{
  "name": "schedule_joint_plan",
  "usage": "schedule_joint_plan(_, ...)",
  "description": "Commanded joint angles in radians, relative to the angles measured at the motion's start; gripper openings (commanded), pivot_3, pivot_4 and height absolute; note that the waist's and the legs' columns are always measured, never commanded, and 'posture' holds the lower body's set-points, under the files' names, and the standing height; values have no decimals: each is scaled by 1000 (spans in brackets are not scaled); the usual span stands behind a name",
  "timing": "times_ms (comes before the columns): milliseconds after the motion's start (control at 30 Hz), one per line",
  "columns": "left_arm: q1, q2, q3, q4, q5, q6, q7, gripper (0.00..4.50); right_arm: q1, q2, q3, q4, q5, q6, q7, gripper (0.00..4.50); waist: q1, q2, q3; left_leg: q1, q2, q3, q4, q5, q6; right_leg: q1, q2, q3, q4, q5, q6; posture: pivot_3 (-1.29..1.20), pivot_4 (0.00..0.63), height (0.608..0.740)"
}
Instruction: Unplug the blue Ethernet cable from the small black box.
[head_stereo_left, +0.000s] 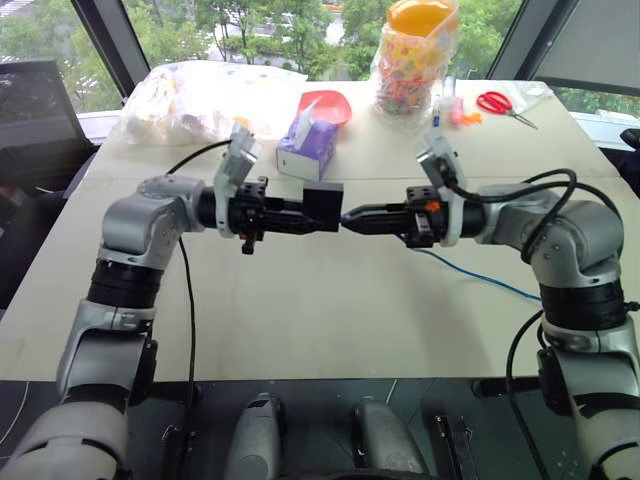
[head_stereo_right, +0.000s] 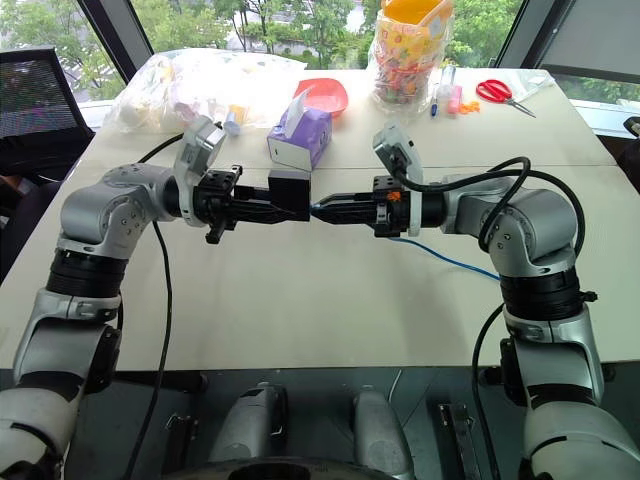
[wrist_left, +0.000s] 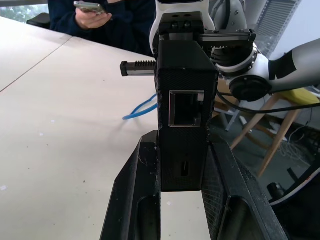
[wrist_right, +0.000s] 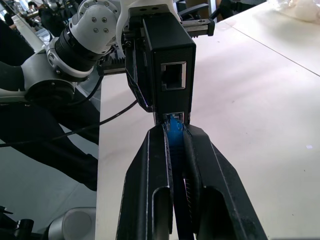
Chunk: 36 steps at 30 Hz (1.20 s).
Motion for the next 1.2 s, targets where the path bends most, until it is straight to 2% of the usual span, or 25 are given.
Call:
schedule_joint_plan(33, -7, 13, 19, -37, -21, 1, -6, 497, -6, -26, -36, 25, -20, -34, -13, 57, 0, 0, 0, 0, 0, 0, 0, 0, 0, 0, 0, 0, 0, 0, 0, 0, 150, 735)
schedule_joint_plan(333, 10, 35, 33, -58, -45, 13, -5, 497, 26, -108, -82, 135, -58, -96, -5, 57, 2, 0, 0, 0, 0, 0, 0, 0, 0, 0, -1, 0, -1, 0, 0, 0, 150, 735)
schedule_joint_plan(533, 17, 23, 31, -24, 0, -47, 23, 497, 74, -165, -92, 227, -183, -268, -11, 57, 1, 0, 0, 0, 0, 0, -1, 0, 0, 0, 0, 0, -2, 0, 0, 0, 150, 735)
schedule_joint_plan(633, 18, -18, 28, 38, 54, -127, 95, 497, 60, -154, -84, 397, -343, -468, -140, 57, 0, 0, 0, 0, 0, 1, 0, 0, 0, 1, 0, 0, -2, 0, 0, 0, 150, 735)
schedule_joint_plan(800, 63, -108, -31, 122, 189, -349, 161, 497, -38, -105, -72, 788, -573, -732, -475, 57, 0, 0, 0, 0, 0, 2, 0, 0, 0, 1, -1, 1, -3, 0, 0, 0, 150, 735)
schedule_joint_plan(1033, 102, -222, -50, 181, 242, -470, 230, 497, -153, -57, -92, 1143, -684, -915, -749, 57, -2, 0, 0, -1, 0, 3, -2, 0, 0, -1, -1, 2, -4, 0, 0, 0, 150, 735)
schedule_joint_plan(1167, 111, -245, -53, 196, 256, -498, 247, 497, -190, -43, -109, 1225, -693, -957, -787, 1701, -6, 0, 0, 0, 0, 4, -2, 0, 0, 0, -1, 2, -4, 0, 0, 0, 150, 735)
schedule_joint_plan(1200, 114, -251, -53, 201, 261, -506, 253, 497, -195, -39, -113, 1229, -691, -964, -783, 2267, -6, 0, 0, 0, 0, 4, -2, 0, 0, 0, -1, 2, -4, 0, 0, 0, 150, 735)
